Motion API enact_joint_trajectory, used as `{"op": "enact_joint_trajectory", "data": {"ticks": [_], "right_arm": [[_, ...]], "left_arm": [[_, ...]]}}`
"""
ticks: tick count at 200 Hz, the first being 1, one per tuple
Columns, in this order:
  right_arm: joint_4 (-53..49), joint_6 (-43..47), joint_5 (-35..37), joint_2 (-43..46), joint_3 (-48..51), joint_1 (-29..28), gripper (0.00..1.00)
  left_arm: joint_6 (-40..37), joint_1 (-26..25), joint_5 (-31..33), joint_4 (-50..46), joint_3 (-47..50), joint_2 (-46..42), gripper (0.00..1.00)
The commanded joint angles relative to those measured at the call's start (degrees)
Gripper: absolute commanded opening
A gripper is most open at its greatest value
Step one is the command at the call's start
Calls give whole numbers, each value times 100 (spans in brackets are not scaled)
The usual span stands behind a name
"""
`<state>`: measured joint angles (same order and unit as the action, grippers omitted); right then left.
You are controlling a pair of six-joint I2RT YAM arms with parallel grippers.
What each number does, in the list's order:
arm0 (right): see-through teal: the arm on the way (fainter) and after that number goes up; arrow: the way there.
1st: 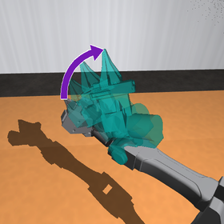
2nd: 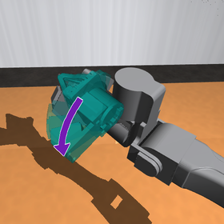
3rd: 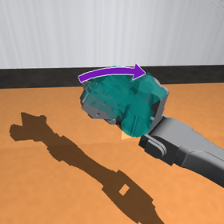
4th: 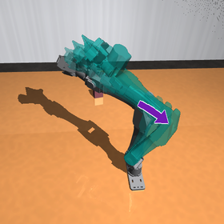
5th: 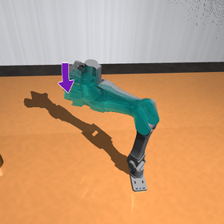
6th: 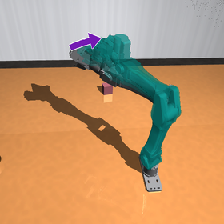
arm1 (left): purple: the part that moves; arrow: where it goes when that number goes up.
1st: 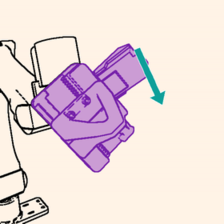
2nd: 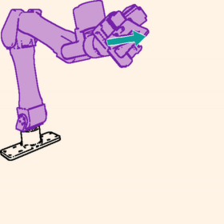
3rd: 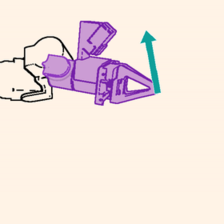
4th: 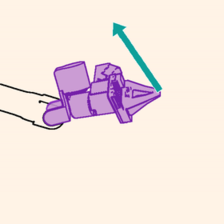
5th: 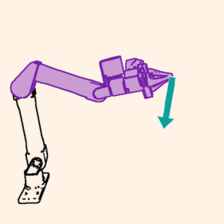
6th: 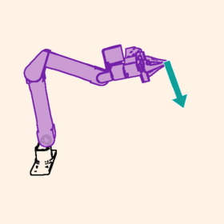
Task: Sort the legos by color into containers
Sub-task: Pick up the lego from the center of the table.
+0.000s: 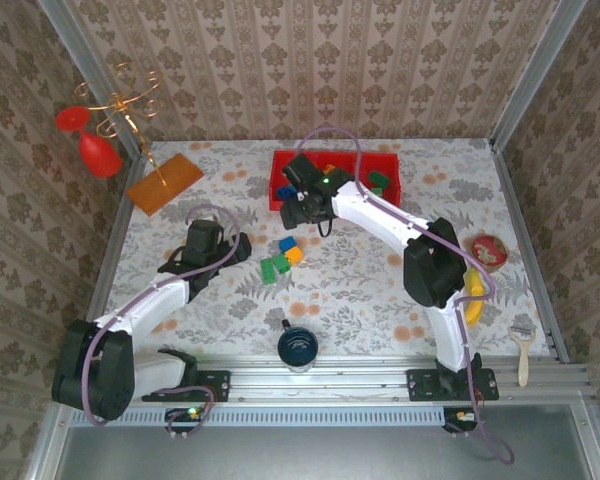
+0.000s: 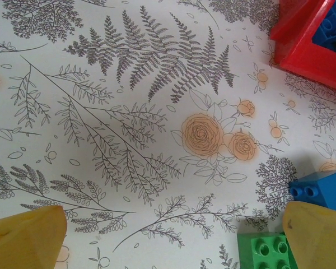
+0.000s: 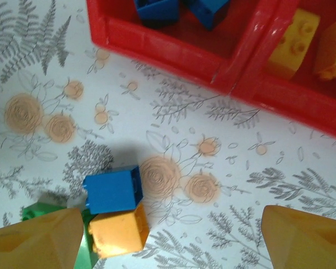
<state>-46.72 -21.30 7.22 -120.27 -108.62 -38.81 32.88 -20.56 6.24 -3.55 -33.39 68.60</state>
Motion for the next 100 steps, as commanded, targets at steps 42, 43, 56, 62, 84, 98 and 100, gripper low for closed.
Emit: {"op": "enact_joint_trajectory", "data": {"ticks": [42, 43, 56, 62, 84, 98, 100], "right_arm": [[-275, -221, -376, -342, -51, -118, 84], [-276, -223, -378, -349, -57, -114, 84], [-298, -235, -419, -434, -112, -126, 84], [-315, -235, -427, -481, -143, -134, 84], [-369, -226, -446, -641, -268, -143, 84], [-398, -218, -466, -739, -347, -145, 84], [-406, -217, -463, -754, -358, -151, 84]], "left_arm": [[104, 52, 10, -23, 87, -52, 100], [109, 56, 9, -23, 87, -55, 100], [120, 61, 8, -25, 87, -39, 100], [126, 69, 2, -22, 87, -31, 100], [139, 78, -35, -7, 79, 21, 100], [139, 78, -55, -3, 69, 56, 100], [139, 85, -60, -5, 69, 57, 100]]}}
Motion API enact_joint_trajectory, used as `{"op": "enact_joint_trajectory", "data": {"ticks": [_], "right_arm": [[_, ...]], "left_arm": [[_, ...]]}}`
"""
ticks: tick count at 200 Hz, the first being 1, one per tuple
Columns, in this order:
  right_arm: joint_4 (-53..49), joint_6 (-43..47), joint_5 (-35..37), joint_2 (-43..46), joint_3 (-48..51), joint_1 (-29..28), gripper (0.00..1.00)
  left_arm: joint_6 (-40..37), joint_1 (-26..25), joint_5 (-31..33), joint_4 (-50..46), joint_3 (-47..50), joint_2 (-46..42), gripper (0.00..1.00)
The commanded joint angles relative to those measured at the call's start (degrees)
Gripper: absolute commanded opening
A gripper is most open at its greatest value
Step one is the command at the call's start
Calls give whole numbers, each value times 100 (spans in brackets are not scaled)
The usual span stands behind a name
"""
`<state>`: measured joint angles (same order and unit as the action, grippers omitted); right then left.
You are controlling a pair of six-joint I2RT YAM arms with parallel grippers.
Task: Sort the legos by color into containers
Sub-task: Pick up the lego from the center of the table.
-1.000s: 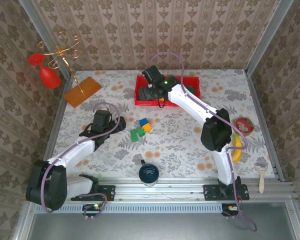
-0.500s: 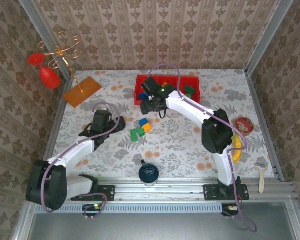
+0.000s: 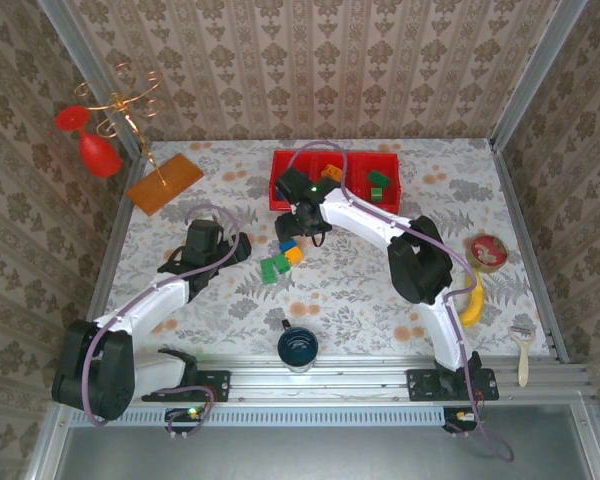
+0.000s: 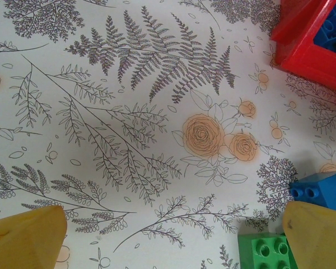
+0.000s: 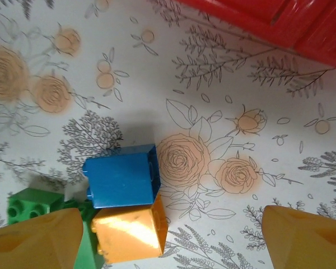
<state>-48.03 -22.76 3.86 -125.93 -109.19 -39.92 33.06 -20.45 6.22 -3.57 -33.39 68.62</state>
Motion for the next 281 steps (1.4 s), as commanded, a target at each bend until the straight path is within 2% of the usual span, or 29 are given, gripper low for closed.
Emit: {"op": "enact_joint_trajectory", "data": {"ticks": [1, 139, 236, 281], "right_arm": [[-280, -70, -124, -196, -308, -41, 84], [-640, 151, -445, -1004, -1125, -207, 82], [-916, 145, -255, -1609, -1535, -165, 69], [-885, 144, -220, -1562, -1424, -115, 52]], "left_arm": [[122, 70, -59, -3, 69, 59, 100], [157, 95, -108, 32, 95, 108, 100], [166, 102, -99, 36, 157, 73, 100], [166, 116, -108, 49, 166, 73, 100]]}}
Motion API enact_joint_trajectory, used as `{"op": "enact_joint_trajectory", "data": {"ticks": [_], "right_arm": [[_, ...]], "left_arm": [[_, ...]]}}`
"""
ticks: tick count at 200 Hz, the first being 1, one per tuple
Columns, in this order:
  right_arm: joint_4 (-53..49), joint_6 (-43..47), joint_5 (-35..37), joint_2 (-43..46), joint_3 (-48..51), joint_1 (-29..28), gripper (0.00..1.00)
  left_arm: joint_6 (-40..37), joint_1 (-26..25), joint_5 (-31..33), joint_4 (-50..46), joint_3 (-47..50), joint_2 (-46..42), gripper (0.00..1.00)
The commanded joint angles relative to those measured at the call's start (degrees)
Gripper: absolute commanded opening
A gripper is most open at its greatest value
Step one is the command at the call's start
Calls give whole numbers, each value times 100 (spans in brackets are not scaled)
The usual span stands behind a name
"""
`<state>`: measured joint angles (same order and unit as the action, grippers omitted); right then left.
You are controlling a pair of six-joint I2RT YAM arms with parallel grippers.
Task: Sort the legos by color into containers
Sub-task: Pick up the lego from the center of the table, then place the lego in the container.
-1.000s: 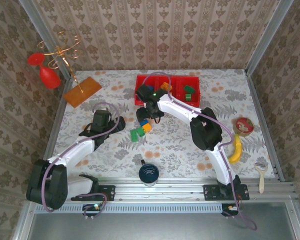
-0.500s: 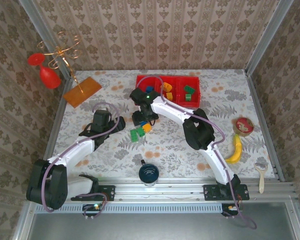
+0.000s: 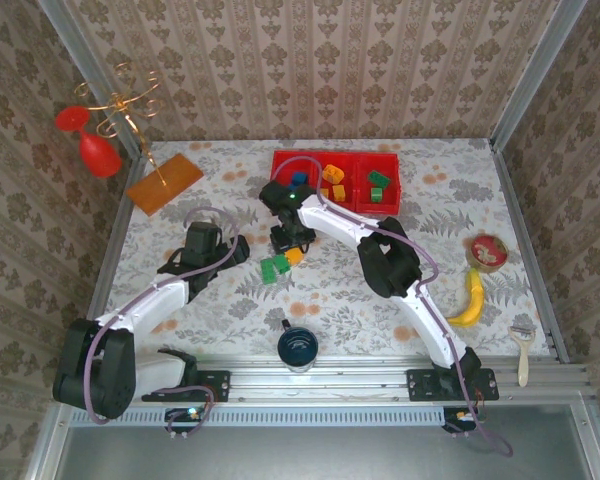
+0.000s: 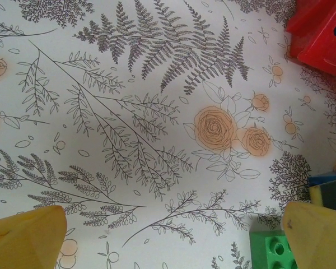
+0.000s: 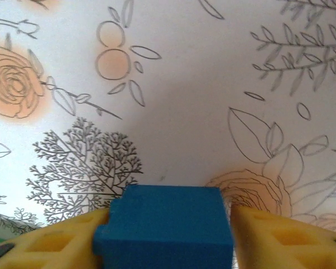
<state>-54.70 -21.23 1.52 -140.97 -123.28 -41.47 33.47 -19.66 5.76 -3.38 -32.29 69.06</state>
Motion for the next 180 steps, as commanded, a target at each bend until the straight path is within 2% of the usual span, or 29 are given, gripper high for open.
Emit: {"op": "enact_joint_trajectory", "data": {"ticks": [1, 63, 130, 180], "right_arm": [[-213, -6, 14, -56, -13, 46, 52], [-51, -44, 165, 204, 186, 205, 34], [72, 46, 441, 581, 226, 385, 28], [238, 219, 628, 746, -103, 509, 27]], "left_arm": [[124, 39, -64, 30, 57, 29, 100], [139, 50, -69, 6, 65, 3, 100], [142, 58, -61, -5, 65, -1, 100], [133, 59, -66, -5, 57, -6, 100]]}}
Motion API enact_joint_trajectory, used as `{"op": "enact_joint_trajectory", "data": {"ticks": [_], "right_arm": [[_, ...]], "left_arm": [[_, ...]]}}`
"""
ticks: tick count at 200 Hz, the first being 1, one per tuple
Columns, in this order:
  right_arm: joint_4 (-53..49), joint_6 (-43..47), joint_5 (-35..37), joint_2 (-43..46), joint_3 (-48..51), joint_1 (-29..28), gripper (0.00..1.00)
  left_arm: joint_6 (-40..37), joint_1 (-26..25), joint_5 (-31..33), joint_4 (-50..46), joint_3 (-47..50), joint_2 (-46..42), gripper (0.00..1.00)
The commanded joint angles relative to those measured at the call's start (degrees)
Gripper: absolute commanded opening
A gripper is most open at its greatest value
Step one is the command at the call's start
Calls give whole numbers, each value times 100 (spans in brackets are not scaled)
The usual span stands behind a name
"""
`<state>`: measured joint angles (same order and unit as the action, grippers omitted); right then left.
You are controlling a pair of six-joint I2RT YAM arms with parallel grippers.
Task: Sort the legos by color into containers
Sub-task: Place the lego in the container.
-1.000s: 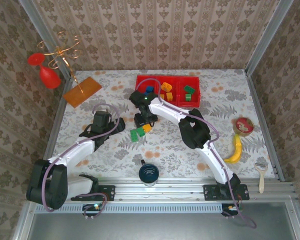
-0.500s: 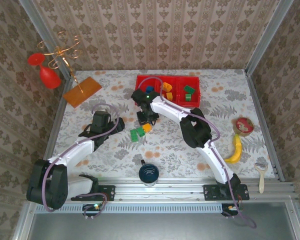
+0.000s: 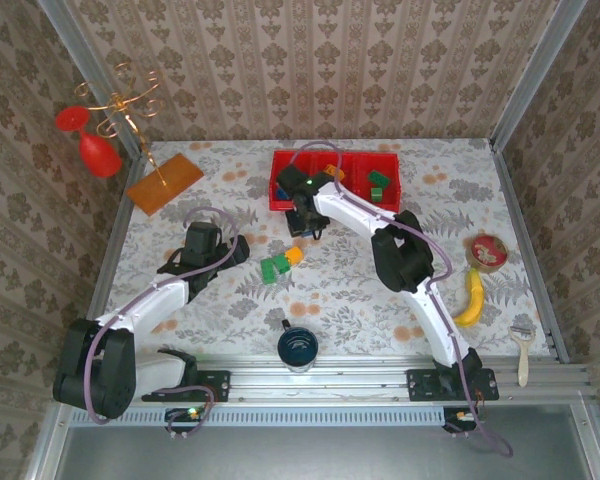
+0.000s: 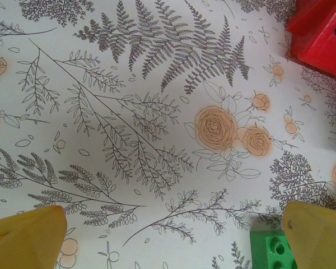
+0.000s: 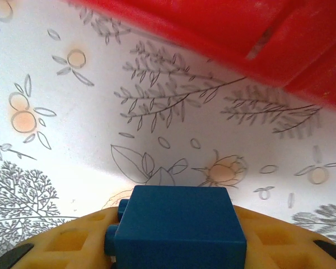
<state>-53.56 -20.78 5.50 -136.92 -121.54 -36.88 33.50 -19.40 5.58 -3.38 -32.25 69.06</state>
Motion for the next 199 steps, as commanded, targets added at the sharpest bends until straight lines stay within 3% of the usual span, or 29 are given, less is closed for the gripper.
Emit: {"op": "enact_joint_trajectory", "data": {"ticks": [1, 146, 180, 199], "right_arm": [[130, 185, 231, 346, -294, 50, 27], [1550, 886, 312, -721, -2192, 528, 32], [1776, 1021, 323, -990, -2416, 568, 36], [1805, 1068, 369, -1114, -2508, 581, 43]], "left_arm": [[135, 33, -49, -5, 52, -6, 100], [113, 33, -101, 3, -70, 141, 100], [113, 31, -128, 39, -114, 242, 100], [118, 33, -163, 43, -141, 275, 100]]}}
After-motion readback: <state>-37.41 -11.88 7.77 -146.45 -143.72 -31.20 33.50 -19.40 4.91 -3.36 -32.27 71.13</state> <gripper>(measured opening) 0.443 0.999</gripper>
